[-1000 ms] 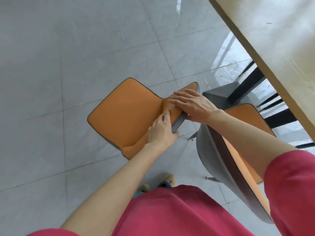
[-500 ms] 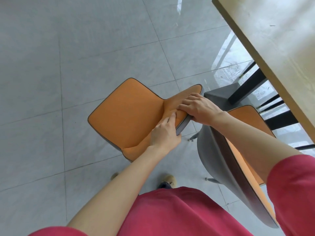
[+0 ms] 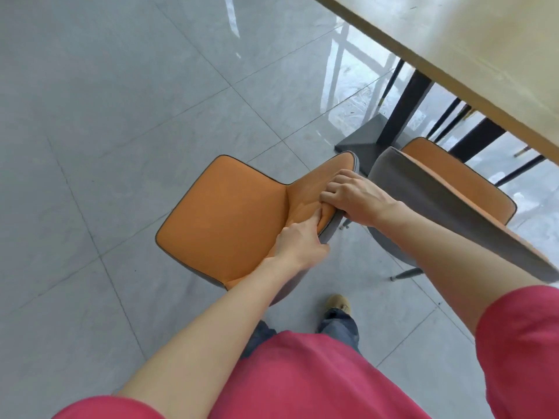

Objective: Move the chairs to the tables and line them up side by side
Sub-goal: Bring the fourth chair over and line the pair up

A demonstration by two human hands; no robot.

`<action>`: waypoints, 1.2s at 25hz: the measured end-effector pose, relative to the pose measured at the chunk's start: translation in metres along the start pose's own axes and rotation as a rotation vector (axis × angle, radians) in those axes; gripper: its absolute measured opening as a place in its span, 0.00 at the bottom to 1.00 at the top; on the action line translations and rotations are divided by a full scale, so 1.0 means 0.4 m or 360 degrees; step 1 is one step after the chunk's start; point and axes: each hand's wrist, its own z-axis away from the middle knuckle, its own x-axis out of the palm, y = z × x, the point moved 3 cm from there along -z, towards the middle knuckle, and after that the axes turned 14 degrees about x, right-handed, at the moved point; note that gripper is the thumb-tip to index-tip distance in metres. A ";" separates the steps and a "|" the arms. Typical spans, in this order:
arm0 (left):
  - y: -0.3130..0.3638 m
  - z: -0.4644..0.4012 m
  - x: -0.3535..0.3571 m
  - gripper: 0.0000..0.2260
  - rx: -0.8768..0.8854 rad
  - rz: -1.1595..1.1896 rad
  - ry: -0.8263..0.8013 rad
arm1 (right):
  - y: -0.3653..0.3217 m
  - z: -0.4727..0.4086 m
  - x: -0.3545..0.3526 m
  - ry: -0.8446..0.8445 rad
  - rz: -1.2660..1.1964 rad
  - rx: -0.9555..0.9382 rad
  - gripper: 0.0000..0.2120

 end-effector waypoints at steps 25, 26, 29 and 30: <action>-0.386 0.711 -0.113 0.30 0.0537 -0.0349 -0.0652 | -0.837 0.323 -0.176 -0.0034 -0.0409 0.0628 0.13; -0.386 0.730 -0.113 0.28 0.0576 -0.0382 -0.0604 | -0.851 0.339 -0.181 -0.0023 -0.0440 0.0660 0.13; -0.386 0.787 -0.101 0.24 0.0691 -0.0467 -0.0457 | -0.885 0.388 -0.173 0.0011 -0.0586 0.0733 0.16; -0.386 0.795 -0.100 0.24 0.0726 -0.0492 -0.0409 | -0.890 0.400 -0.169 0.0026 -0.0668 0.0767 0.18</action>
